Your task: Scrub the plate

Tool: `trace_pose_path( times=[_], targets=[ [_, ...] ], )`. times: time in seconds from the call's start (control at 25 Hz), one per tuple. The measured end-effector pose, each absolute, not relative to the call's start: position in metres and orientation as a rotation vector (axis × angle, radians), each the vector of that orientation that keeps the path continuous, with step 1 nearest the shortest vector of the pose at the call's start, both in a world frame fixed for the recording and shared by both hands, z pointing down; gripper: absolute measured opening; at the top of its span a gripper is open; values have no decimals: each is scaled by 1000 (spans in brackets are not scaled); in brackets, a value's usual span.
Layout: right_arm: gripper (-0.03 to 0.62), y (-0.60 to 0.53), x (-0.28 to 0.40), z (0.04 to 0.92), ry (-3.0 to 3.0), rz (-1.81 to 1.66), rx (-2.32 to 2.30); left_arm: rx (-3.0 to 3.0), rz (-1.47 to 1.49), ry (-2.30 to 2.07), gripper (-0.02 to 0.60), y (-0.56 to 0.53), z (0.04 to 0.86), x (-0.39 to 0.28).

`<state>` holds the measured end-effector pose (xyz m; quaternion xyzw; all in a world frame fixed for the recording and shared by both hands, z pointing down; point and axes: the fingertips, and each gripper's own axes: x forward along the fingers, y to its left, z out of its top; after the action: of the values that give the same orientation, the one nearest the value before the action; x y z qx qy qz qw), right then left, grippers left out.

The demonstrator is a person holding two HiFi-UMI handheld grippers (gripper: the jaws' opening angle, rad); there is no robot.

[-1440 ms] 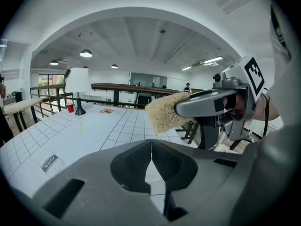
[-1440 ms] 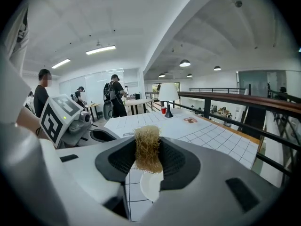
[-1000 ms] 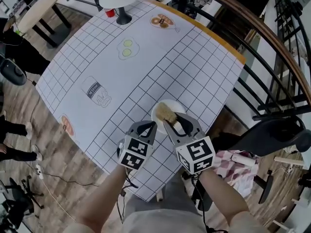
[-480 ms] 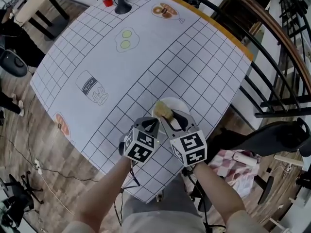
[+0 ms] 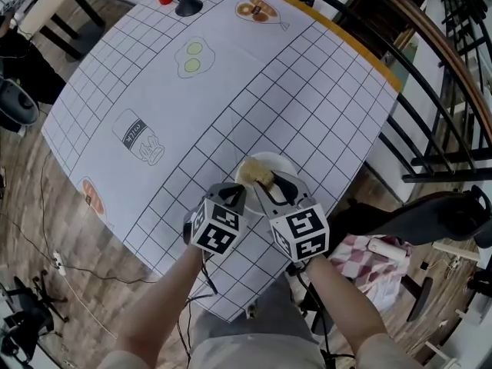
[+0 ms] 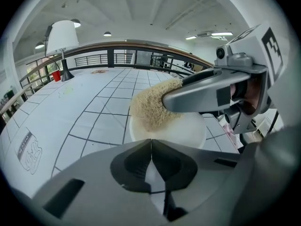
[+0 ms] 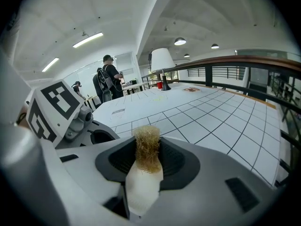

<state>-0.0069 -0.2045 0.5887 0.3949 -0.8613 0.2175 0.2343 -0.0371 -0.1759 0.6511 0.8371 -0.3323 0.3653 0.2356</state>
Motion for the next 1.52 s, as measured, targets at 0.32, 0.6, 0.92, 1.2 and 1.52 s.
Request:
trace_pose_path(
  times=[0.32, 0.6, 0.92, 1.2, 1.52],
  targets=[
    [135, -215, 32, 589, -2319, 617, 1188, 2313, 1020, -956, 15, -183, 648, -41],
    [135, -216, 69, 589, -2268, 586, 1282, 2323, 1022, -978, 15, -184, 646, -41],
    [133, -183, 26, 550, -2435, 677, 1294, 2286, 983, -998, 15, -178, 648, -39],
    [133, -173, -4, 585, -2390, 858, 1245, 2247, 866, -1028, 15, -174, 647, -41],
    [133, -174, 5, 601, -2344, 885, 1197, 2272, 892, -1047, 15, -173, 651, -41]
  ],
)
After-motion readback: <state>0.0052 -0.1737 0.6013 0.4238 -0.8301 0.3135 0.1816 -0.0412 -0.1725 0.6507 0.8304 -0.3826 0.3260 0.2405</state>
